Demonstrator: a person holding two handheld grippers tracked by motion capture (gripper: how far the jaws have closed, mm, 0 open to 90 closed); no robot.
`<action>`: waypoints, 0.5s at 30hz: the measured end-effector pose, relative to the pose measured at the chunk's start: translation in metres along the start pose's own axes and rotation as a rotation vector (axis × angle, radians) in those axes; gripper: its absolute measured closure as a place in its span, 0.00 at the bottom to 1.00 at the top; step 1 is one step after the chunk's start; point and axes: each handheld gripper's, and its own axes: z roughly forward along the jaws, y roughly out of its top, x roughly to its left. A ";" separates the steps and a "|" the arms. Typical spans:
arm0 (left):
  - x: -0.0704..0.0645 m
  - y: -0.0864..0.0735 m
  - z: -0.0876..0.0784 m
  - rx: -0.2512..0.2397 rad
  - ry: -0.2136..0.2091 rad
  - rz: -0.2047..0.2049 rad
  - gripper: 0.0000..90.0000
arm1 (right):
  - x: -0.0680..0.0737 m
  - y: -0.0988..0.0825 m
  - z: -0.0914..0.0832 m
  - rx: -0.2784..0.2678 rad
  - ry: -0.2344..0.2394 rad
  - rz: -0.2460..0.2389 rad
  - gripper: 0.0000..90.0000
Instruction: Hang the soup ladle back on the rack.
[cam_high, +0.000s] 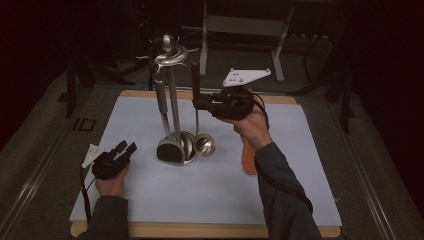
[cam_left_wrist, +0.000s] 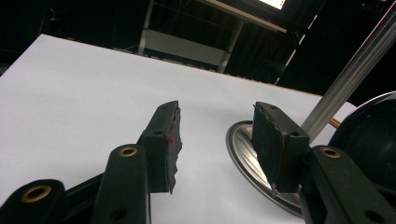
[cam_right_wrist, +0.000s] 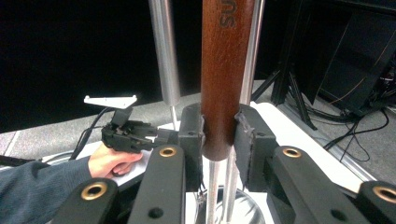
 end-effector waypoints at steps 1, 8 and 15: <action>0.000 0.000 0.000 0.000 0.000 0.000 0.58 | 0.000 0.000 0.000 0.000 0.000 0.000 0.82; 0.000 0.000 0.000 -0.001 -0.001 -0.001 0.58 | 0.001 0.006 0.005 0.008 -0.001 -0.008 0.82; 0.000 0.000 0.000 -0.002 -0.001 -0.001 0.58 | 0.001 0.010 0.008 0.012 -0.004 -0.010 0.82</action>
